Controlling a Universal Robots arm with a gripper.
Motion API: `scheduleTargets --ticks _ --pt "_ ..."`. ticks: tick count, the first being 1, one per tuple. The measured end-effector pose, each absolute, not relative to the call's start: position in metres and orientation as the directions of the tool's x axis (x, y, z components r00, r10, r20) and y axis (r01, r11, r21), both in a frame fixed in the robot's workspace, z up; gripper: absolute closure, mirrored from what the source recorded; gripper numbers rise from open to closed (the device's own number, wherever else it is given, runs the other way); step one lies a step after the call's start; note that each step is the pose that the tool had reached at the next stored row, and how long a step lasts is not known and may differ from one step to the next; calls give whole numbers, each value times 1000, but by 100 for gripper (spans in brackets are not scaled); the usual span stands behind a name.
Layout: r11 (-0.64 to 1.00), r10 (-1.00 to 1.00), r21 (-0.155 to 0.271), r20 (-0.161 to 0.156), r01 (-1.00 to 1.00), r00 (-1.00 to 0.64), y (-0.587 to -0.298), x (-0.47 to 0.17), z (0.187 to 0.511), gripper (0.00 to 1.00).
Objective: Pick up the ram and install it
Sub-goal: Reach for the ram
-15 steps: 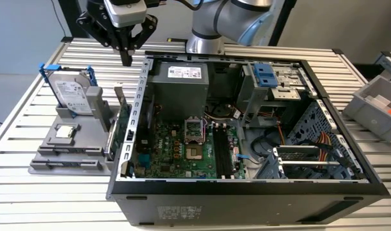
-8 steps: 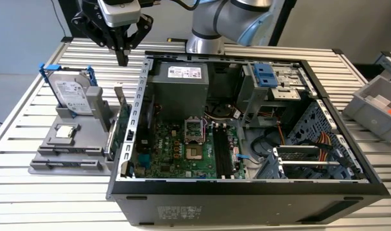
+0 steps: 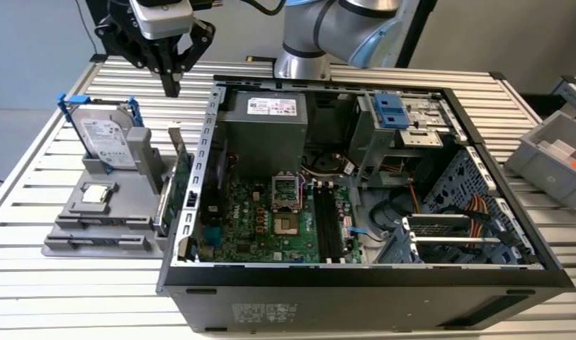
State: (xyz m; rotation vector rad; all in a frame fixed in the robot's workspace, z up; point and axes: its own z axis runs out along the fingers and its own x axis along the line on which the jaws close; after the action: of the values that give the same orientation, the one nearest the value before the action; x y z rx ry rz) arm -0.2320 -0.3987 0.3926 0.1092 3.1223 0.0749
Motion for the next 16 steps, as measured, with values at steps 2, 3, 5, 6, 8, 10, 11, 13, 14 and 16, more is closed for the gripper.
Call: scheduleTargets --ticks 2,3,5,6,8,10,11,13,14,16 --pt "996 70 48 -15 69 -997 -399 -235 393 100" --pt "996 70 48 -15 69 -997 -399 -237 393 100" --pt "996 70 48 -15 69 -997 -399 -240 393 100" --pt "996 70 48 -15 69 -997 -399 -242 393 100" --pt "996 70 48 -15 70 -997 -399 -245 393 100" --pt "996 70 48 -15 69 -997 -399 -249 393 100" --pt "996 70 48 -15 69 -997 -399 -250 393 100" --pt "996 70 48 -15 69 -997 -399 -254 393 100" --pt "996 70 48 -15 69 -997 -399 -256 393 100" --pt "996 70 48 -15 69 -997 -399 -260 393 100"
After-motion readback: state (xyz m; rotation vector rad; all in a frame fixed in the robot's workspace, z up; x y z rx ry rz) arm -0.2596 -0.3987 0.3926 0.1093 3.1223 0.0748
